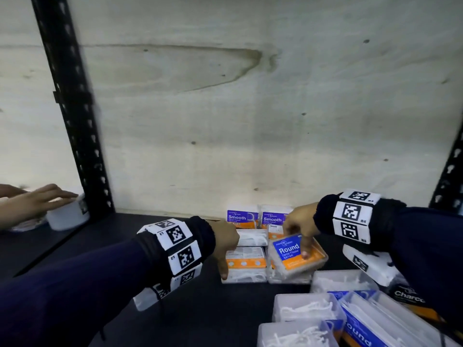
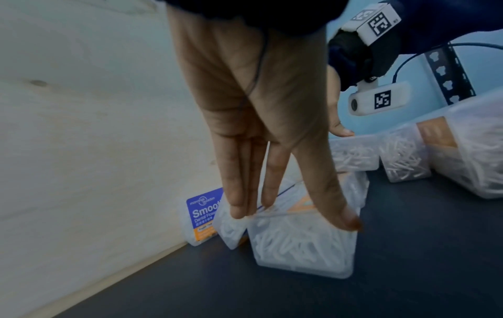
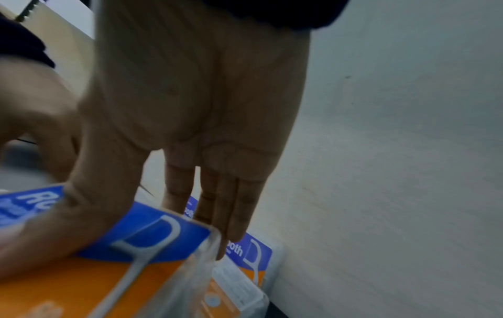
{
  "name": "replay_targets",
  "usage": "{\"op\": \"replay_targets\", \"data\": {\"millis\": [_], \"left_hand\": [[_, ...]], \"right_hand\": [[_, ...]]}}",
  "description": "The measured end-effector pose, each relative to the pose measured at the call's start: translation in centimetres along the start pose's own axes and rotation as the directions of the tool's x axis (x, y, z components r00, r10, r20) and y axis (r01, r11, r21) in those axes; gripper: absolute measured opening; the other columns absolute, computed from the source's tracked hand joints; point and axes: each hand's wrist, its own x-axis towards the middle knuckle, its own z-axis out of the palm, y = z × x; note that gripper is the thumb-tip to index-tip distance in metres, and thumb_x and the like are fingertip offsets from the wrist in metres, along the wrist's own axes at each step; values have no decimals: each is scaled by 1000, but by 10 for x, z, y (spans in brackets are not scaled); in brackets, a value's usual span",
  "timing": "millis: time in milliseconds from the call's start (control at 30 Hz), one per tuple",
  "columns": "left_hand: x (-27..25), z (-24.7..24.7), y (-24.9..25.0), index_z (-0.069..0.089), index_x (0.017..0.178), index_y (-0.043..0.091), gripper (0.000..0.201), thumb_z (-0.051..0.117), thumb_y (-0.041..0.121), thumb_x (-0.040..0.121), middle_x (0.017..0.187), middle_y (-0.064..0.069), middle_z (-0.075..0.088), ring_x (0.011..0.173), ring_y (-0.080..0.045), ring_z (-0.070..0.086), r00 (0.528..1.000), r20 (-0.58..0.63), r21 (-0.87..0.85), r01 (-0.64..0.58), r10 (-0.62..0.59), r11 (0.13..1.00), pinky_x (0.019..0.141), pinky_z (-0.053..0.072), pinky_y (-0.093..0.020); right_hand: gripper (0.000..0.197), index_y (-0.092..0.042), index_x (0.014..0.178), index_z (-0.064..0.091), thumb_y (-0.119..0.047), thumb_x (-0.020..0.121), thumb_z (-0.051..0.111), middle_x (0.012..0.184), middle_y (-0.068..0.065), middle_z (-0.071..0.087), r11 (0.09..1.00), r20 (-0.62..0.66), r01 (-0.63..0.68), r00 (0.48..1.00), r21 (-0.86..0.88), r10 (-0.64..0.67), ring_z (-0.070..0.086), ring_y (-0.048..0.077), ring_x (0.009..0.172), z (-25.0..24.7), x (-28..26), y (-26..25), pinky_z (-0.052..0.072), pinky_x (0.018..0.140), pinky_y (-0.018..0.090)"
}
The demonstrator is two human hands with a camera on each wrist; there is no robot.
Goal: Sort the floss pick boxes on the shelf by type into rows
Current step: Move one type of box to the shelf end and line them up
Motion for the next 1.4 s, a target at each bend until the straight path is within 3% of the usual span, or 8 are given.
{"op": "replay_targets", "data": {"millis": [133, 233, 333, 567, 867, 1000, 1200, 1400], "left_hand": [[-3, 2, -7, 66, 107, -7, 49, 59, 38, 88, 69, -12, 62, 75, -20, 45, 999, -21, -88, -29, 27, 996, 68, 39, -29], [-6, 6, -26, 63, 113, -5, 43, 51, 31, 94, 69, -3, 57, 70, -16, 44, 999, -36, -301, -15, 5, 953, 56, 31, -14], [-7, 11, -40, 59, 126, 4, 40, 43, 27, 98, 110, -14, 65, 90, -16, 49, 996, -30, -440, 62, -84, 896, 61, 32, -9], [-7, 15, -35, 45, 138, 10, 41, 43, 20, 99, 141, -8, 51, 129, -23, 47, 976, -119, -506, 100, -184, 857, 106, 36, -28], [-3, -2, -14, 58, 122, 1, 43, 60, 28, 88, 121, -16, 63, 99, -27, 57, 980, -75, -337, 147, -182, 930, 80, 45, -30], [-17, -6, -11, 59, 120, 0, 44, 65, 25, 84, 97, -8, 55, 86, -17, 48, 960, -122, -357, 196, -254, 913, 66, 39, -24], [-57, -1, -17, 54, 121, 5, 47, 67, 26, 81, 120, -12, 61, 88, -16, 47, 928, -137, -377, 275, -347, 885, 59, 39, -24], [-102, 25, -26, 55, 116, 5, 45, 69, 28, 79, 96, 1, 49, 88, -14, 46, 924, -19, -313, 358, -383, 880, 58, 37, -21]], "right_hand": [[38, -19, 98, 40, -24, 78, 73, 104, -2, 46, 995, -11, -95, 995, 43, 96, 42, 16, 95, 3, 0, 12, 38, 68, 24], [32, -20, 91, 41, -23, 80, 71, 95, -5, 49, 988, -15, -142, 990, 54, 143, 43, 15, 95, 1, -2, 19, 32, 57, 14], [39, -16, 110, 45, -23, 81, 70, 106, -1, 47, 985, -50, -159, 985, 67, 162, 42, 13, 96, -1, -6, 23, 34, 58, 16], [57, -8, 131, 42, -24, 83, 67, 114, 5, 45, 981, -199, -157, 964, 115, 178, 39, 12, 97, -4, -12, 28, 35, 81, 21], [55, -7, 135, 38, -24, 88, 61, 137, 10, 47, 983, -263, -118, 953, 138, 151, 48, 22, 113, -7, -44, 9, 39, 100, 29], [49, -9, 129, 45, -22, 85, 64, 129, 8, 53, 988, -273, -57, 957, 147, 96, 44, 13, 96, -6, -59, -10, 41, 88, 28], [45, -11, 122, 52, -17, 80, 67, 100, -1, 51, 990, -264, 74, 964, 118, -40, 49, 15, 89, 1, -62, -49, 45, 79, 28], [46, -12, 123, 53, -13, 79, 67, 98, -1, 49, 990, -133, 115, 983, -79, -124, 44, 15, 88, 12, -51, -84, 32, 53, 18]]}}
